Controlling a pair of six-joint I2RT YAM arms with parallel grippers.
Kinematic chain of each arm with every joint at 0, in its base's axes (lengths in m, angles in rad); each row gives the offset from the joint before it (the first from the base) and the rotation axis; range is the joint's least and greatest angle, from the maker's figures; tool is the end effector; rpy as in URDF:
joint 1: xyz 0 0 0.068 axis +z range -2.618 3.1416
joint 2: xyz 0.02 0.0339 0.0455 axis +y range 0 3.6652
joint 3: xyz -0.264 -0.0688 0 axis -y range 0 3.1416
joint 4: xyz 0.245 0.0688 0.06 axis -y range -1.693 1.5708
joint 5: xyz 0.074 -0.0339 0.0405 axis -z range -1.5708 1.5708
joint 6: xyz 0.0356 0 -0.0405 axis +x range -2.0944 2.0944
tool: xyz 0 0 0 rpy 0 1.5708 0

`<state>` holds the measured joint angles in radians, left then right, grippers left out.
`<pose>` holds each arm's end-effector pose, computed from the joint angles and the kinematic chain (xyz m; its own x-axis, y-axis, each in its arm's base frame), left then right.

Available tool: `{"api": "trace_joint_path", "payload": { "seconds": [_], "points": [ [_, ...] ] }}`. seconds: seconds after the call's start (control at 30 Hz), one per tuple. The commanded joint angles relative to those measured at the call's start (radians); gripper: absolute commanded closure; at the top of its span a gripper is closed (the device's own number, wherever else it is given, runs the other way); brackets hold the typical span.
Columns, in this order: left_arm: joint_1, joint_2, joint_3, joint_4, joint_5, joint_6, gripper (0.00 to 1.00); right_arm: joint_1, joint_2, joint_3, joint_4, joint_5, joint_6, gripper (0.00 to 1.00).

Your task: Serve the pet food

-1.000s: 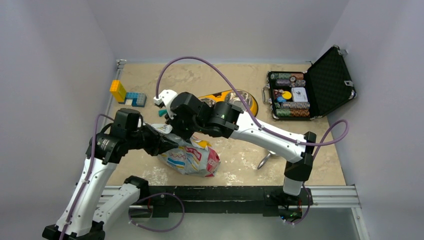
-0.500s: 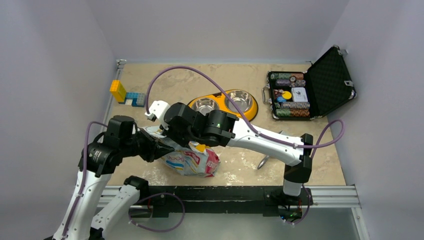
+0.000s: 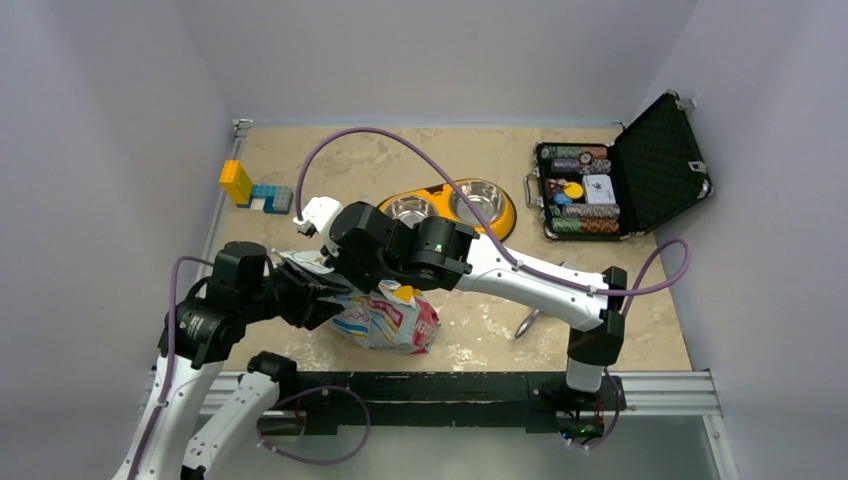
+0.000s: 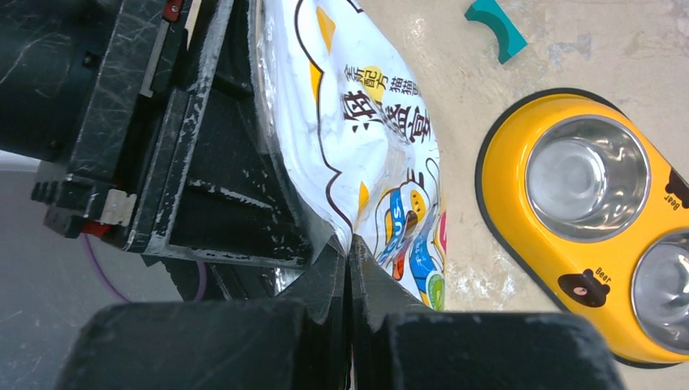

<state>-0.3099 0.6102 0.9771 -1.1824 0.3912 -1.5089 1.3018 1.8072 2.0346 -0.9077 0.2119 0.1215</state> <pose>0.0760 -0.0386 0.3308 -0.5727 -0.7854 0.2347 -0.6592 0.2711 -0.7014 0.1113 0.3755 0.4154 -0.2749 -0.5513 -0.7877 -0.8721 0.4879 -0.0371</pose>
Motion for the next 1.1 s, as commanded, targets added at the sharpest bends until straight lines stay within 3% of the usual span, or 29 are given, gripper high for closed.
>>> {"api": "trace_joint_path", "payload": {
  "seconds": [0.0, 0.13, 0.23, 0.5, 0.6, 0.67, 0.9, 1.07],
  "points": [
    [-0.001, 0.005, -0.009, 0.139, -0.043, -0.028, 0.52, 0.006, -0.049, 0.058, 0.056, -0.062, 0.043, 1.00],
    [-0.001, -0.020, 0.042, 0.147, -0.117, 0.001, 0.44, 0.007, -0.058, 0.055, 0.060, -0.078, 0.049, 1.00],
    [-0.001, -0.021, 0.031, 0.168, -0.123, -0.013, 0.45, 0.006, -0.062, 0.061, 0.064, -0.079, 0.052, 1.00],
    [-0.001, 0.011, -0.016, 0.142, -0.145, 0.005, 0.69, 0.006, -0.037, 0.108, 0.048, -0.024, 0.057, 1.00],
    [-0.001, 0.020, -0.003, 0.116, -0.167, 0.102, 0.89, 0.006, -0.033, 0.095, 0.064, 0.032, 0.043, 1.00],
    [-0.001, 0.036, 0.058, 0.042, -0.229, 0.190, 1.00, 0.006, -0.026, 0.098, 0.069, 0.069, 0.018, 1.00],
    [-0.001, 0.223, 0.577, -0.360, -0.652, 0.521, 1.00, 0.003, 0.027, 0.288, 0.043, 0.175, 0.015, 1.00],
    [-0.001, 0.274, 0.782, -0.345, -0.730, 0.648, 1.00, -0.001, 0.080, 0.429, 0.076, 0.150, 0.073, 1.00]
  ]
}}
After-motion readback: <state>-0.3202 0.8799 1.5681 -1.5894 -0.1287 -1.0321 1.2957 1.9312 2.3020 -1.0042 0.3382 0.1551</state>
